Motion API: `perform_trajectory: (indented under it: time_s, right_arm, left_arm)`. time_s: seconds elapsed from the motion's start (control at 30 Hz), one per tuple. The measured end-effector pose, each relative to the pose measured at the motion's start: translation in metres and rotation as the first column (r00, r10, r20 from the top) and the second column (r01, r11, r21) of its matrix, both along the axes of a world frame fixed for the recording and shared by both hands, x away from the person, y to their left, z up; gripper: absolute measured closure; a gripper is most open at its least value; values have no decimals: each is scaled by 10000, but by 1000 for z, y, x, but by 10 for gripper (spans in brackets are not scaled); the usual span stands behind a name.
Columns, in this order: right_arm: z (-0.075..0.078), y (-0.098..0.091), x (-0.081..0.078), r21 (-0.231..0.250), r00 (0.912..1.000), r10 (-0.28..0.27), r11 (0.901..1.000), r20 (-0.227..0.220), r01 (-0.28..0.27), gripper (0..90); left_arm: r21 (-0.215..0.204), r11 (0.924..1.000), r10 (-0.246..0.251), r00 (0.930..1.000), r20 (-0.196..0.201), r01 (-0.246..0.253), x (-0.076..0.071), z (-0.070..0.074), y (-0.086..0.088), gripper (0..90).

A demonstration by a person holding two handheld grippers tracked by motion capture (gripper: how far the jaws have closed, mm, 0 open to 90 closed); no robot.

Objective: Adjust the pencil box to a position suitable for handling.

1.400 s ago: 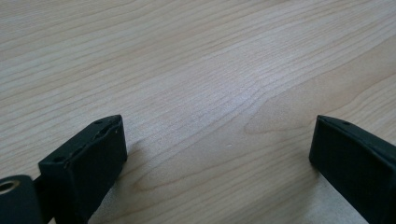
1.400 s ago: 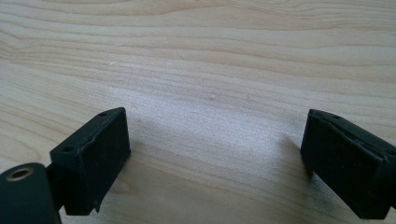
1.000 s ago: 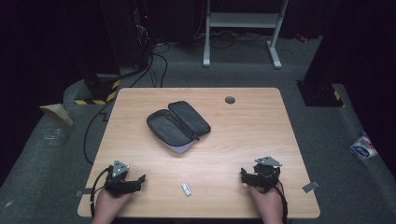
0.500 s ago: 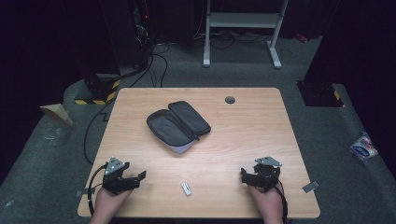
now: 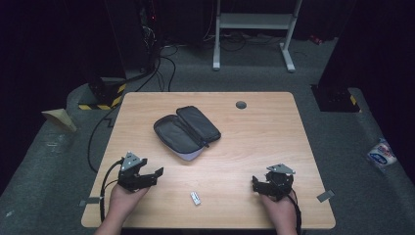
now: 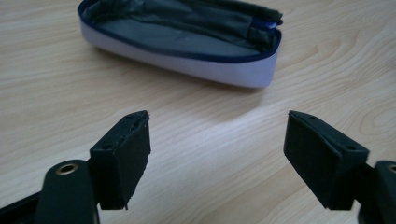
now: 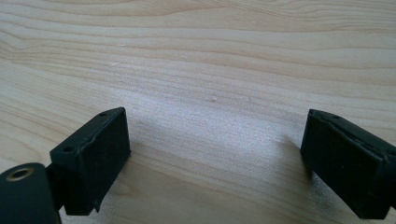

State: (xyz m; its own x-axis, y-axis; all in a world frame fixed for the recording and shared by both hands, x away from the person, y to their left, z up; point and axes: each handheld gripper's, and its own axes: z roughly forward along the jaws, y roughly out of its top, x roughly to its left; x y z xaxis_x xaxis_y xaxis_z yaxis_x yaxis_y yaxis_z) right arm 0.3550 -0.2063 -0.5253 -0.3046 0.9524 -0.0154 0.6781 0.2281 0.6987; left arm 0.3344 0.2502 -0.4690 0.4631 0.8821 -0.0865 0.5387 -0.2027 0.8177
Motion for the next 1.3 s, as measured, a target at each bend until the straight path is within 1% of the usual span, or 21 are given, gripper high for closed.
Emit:
perform_trajectory:
  time_s: [0.03,0.07,0.1,0.13,0.17,0.23,0.3,0.4,0.43,0.5,0.6,0.7,0.73,0.77,0.83,0.87,0.9,0.97,1.13,1.23,1.3]
  right_arm:
    - [0,0,0,-1,10000,1,10000,0,-1,79]
    - [0,0,0,32,10000,-47,10000,-13,47,80]
    - [0,0,0,37,10000,-39,10000,-29,39,80]
    - [0,0,0,33,10000,-44,10000,-13,44,80]
    - [0,0,0,36,10000,-44,10000,-9,44,80]
    - [0,0,0,37,10000,-46,10000,-11,46,80]
    - [0,0,0,38,10000,-44,10000,-11,44,80]
    - [0,0,0,37,10000,-35,10000,-24,35,80]
    - [0,0,0,38,10000,-45,10000,-11,45,80]
    - [0,0,0,38,10000,-45,10000,-11,45,80]
    - [0,0,0,38,10000,-44,10000,-9,44,80]
    - [0,0,0,38,10000,-33,10000,-28,33,80]
    - [0,0,0,40,10000,-35,10000,-26,35,80]
    - [0,0,0,37,10000,-32,10000,-30,32,80]
    - [0,0,0,26,10000,-16,10000,-13,16,80]
    - [0,0,0,26,10000,-16,10000,-13,16,80]
    - [0,0,0,24,10000,-19,10000,5,19,80]
    - [0,0,0,24,10000,-6,10000,-14,6,80]
    - [0,0,0,23,10000,-10,10000,2,10,80]
    - [0,0,0,23,10000,0,10000,-12,0,80]
    - [0,0,0,23,10000,1,10000,-13,-1,81]
  left_arm:
    - [0,10000,0,10000,0,0,0,0,0,243]
    - [23,10000,-70,10000,47,70,4,3,-5,245]
    - [-20,9999,-100,9999,-9,100,6,4,-8,248]
    - [-20,9999,-100,9999,-9,100,6,4,-8,254]
    - [21,9998,-192,9998,-3,192,11,6,-13,259]
    - [6,9997,-264,9997,15,264,12,6,-16,265]
    - [144,9991,-406,9992,69,405,18,9,-24,277]
    - [158,9989,-445,9990,108,443,22,11,-30,288]
    - [153,9986,-506,9987,104,505,26,13,-34,289]
    - [224,9981,-575,9983,108,573,28,14,-35,293]
    - [279,9975,-652,9978,114,648,34,15,-41,297]
    - [424,9963,-751,9970,162,743,42,18,-46,298]
    - [424,9963,-751,9970,162,743,42,18,-46,300]
    - [302,9964,-801,9967,148,797,45,18,-49,301]
    - [421,9948,-934,9956,101,929,50,17,-53,300]
    - [421,9948,-934,9956,101,929,50,17,-53,301]
    - [566,9935,-992,9950,96,985,53,16,-55,301]
    - [656,9921,-1071,9943,14,1067,58,16,-60,301]
    - [551,9917,-1153,9932,-165,1161,70,14,-70,328]
    - [705,9885,-1326,9910,-209,1337,76,11,-79,351]
    - [748,9879,-1343,9906,-273,1360,76,9,-82,355]
